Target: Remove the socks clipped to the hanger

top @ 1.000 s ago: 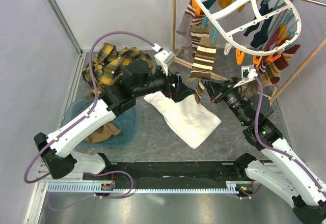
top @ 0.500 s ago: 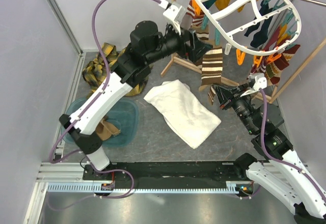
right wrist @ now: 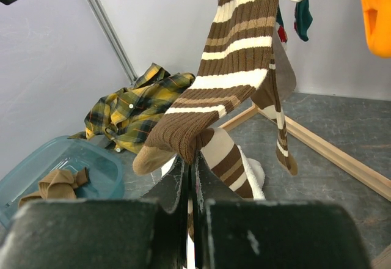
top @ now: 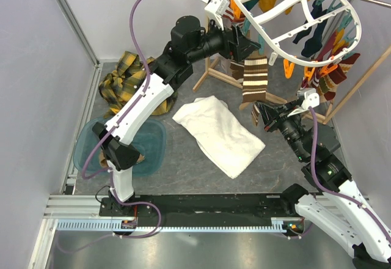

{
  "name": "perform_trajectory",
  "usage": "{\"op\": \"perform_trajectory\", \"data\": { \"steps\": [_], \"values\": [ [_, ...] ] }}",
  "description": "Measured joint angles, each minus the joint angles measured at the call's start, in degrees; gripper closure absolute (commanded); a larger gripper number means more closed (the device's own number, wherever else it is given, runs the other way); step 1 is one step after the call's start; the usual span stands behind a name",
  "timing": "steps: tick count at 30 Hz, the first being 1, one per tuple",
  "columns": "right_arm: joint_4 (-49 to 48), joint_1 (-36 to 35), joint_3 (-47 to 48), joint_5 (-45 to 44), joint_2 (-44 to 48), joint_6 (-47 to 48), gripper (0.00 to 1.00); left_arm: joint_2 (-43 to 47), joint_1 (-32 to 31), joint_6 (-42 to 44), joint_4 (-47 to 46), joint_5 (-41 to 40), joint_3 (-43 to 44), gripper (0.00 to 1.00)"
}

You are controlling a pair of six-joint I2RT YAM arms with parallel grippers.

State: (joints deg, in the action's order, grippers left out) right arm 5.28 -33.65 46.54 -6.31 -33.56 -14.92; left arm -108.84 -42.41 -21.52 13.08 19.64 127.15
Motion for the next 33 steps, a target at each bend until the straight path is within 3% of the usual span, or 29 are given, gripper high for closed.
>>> {"op": "perform_trajectory", "data": {
  "steps": [18,33],
  "values": [
    [0.1,0.0,0.1,0.3,0.5,0.2,1.00,-4.3,1.1,-5.0,-10.5,6.4,0.0,0.20],
    [0.2,0.0,0.1,0.3,0.9,-0.3,1.00,-7.5,1.1,-6.8,-13.3,6.7,1.5,0.34]
  ]
}}
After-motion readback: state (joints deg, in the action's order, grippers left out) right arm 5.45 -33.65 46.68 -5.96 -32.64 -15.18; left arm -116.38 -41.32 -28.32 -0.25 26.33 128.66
